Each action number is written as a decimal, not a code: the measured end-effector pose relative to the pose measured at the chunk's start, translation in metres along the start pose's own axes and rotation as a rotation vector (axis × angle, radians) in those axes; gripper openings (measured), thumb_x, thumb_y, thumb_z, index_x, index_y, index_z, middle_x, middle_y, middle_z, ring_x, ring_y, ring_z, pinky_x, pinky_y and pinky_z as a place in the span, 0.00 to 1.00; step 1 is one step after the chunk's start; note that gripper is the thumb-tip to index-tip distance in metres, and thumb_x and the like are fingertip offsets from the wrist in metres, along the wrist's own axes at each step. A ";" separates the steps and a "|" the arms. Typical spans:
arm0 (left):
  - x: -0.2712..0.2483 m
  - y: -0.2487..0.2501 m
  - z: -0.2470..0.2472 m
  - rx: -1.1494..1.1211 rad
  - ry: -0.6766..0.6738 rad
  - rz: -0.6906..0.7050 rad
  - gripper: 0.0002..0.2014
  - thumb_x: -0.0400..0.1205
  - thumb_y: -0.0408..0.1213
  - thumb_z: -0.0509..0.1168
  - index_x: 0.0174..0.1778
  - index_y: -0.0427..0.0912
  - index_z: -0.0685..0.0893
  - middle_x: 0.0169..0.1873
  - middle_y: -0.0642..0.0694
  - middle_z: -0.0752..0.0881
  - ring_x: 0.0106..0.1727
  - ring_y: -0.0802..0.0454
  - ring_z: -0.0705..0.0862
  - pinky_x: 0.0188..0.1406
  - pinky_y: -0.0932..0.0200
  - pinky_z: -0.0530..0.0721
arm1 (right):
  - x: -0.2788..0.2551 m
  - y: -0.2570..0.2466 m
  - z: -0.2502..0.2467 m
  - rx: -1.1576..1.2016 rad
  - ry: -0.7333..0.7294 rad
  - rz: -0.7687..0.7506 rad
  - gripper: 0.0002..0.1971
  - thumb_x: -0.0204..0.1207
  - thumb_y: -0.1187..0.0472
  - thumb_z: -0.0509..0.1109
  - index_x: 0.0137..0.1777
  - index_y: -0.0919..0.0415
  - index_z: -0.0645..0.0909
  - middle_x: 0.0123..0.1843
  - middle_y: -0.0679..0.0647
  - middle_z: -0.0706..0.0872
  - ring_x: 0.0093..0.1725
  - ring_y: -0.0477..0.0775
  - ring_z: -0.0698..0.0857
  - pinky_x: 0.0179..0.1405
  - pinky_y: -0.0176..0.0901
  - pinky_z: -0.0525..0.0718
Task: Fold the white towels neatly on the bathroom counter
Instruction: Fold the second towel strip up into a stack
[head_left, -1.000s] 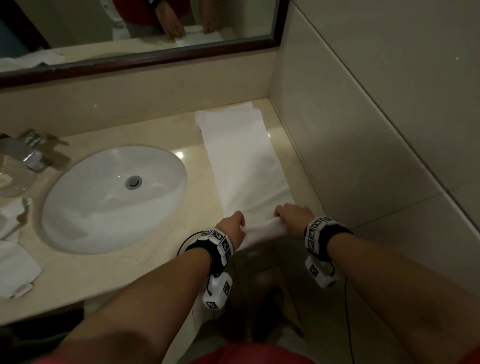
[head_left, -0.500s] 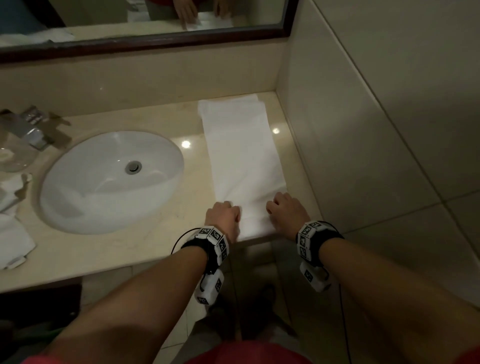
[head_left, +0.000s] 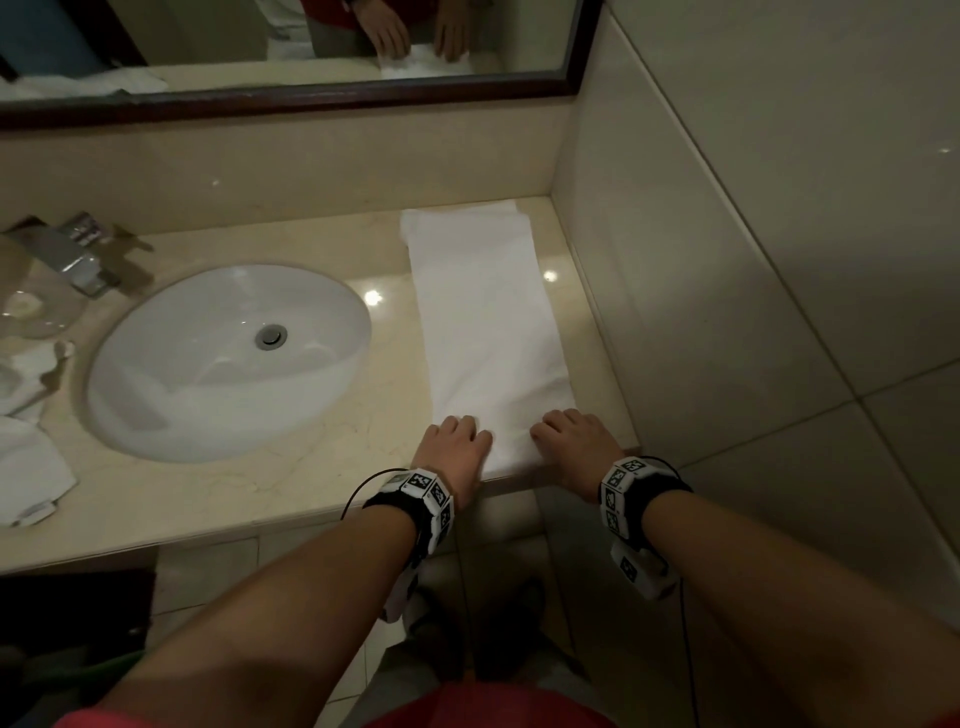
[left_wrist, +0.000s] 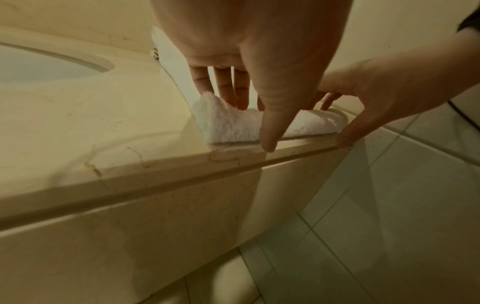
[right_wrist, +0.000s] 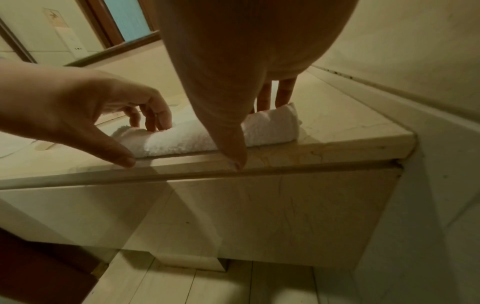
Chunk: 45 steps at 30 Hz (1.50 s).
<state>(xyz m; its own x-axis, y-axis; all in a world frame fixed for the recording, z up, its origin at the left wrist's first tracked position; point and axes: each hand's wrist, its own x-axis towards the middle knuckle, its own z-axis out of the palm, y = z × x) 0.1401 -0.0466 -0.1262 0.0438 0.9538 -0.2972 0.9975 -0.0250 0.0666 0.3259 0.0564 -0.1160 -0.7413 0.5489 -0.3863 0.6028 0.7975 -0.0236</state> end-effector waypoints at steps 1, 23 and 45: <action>0.000 0.001 0.000 0.002 -0.002 -0.010 0.21 0.83 0.41 0.60 0.72 0.45 0.71 0.69 0.40 0.73 0.66 0.40 0.71 0.61 0.48 0.72 | 0.000 -0.001 0.002 -0.006 0.014 0.003 0.24 0.71 0.62 0.70 0.68 0.53 0.72 0.67 0.54 0.75 0.66 0.59 0.74 0.62 0.52 0.75; 0.000 -0.002 -0.009 -0.084 -0.031 -0.053 0.24 0.79 0.41 0.63 0.72 0.46 0.71 0.68 0.43 0.73 0.67 0.41 0.71 0.62 0.48 0.72 | 0.005 -0.003 -0.007 0.017 0.056 0.045 0.18 0.78 0.64 0.60 0.68 0.53 0.75 0.65 0.54 0.79 0.63 0.59 0.78 0.61 0.51 0.73; 0.034 -0.033 -0.039 -0.548 -0.274 -0.255 0.13 0.79 0.36 0.60 0.58 0.53 0.78 0.53 0.48 0.86 0.51 0.47 0.84 0.48 0.59 0.79 | 0.043 0.015 -0.024 0.220 -0.034 0.068 0.16 0.79 0.57 0.60 0.66 0.51 0.75 0.59 0.55 0.83 0.60 0.60 0.80 0.58 0.51 0.79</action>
<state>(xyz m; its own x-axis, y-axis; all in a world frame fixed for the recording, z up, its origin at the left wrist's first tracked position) 0.1060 -0.0017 -0.1010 -0.1050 0.7971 -0.5947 0.8088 0.4164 0.4153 0.2961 0.0978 -0.1107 -0.6888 0.5875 -0.4246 0.7033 0.6835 -0.1953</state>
